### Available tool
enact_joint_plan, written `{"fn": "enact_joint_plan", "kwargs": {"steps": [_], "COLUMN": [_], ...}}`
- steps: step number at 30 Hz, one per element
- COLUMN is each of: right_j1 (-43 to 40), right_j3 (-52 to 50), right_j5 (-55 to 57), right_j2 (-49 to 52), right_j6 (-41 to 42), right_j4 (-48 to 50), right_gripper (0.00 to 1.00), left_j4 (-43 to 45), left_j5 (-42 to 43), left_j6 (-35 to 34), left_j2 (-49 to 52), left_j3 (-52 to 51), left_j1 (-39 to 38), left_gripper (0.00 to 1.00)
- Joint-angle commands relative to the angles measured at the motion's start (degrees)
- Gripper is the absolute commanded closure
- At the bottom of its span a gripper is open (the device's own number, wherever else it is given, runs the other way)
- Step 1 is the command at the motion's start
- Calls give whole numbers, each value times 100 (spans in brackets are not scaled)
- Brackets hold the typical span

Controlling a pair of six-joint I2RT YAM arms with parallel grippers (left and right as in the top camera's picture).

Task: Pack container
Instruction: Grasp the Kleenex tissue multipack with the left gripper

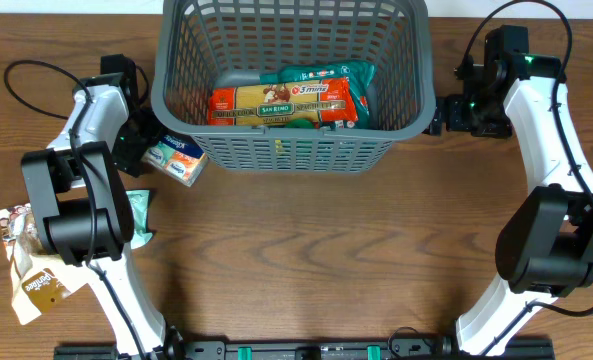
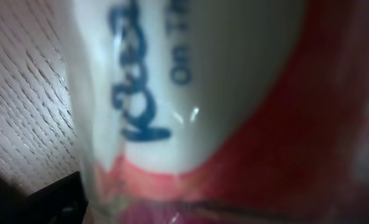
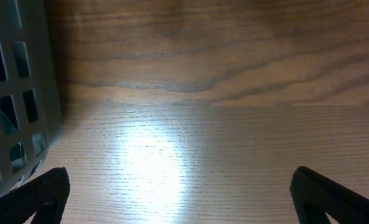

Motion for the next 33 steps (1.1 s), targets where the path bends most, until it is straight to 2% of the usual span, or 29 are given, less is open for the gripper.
{"fn": "enact_joint_plan", "kwargs": {"steps": [1,2,5,8,9,10,15,21,23,25,28,33], "right_j1": [-44,-44,-44,-44,-44,-44,-42,-44,-42,-42,-42,-42], "right_j3": [-24,-24,-24,-24,-24,-24,-24,-24,-24,-24,-24,-24], "right_j5": [13,13,13,13,13,13,13,13,13,11,11,9], "right_j2": [4,4,4,4,4,4,4,4,4,4,4,4], "right_j6": [-94,-94,-96,-136,-136,-136,-136,-136,-136,-133,-133,-133], "right_j4": [-9,-9,-9,-9,-9,-9,-4,-4,2,13,20,33], "right_gripper": [1,1,1,1,1,1,1,1,1,1,1,1], "left_j4": [-31,-28,-4,0,13,11,83,579,619,608,603,629], "left_j5": [146,310,785,1244,1368,1458,1578,1580,1582,1582,1554,1290], "left_j6": [85,101,101,168,260,361,1086,1937,2444,3095,4485,6581], "left_j2": [85,85,83,37,-7,-66,-741,-2286,-2824,-3274,-3823,-4293], "left_j3": [-101,-101,-96,-59,-42,-11,190,481,750,1032,1344,1467], "left_j1": [50,72,160,291,339,389,575,691,649,511,74,-837], "left_gripper": [19,33,61,81,92,94,94,95,94,94,95,94]}}
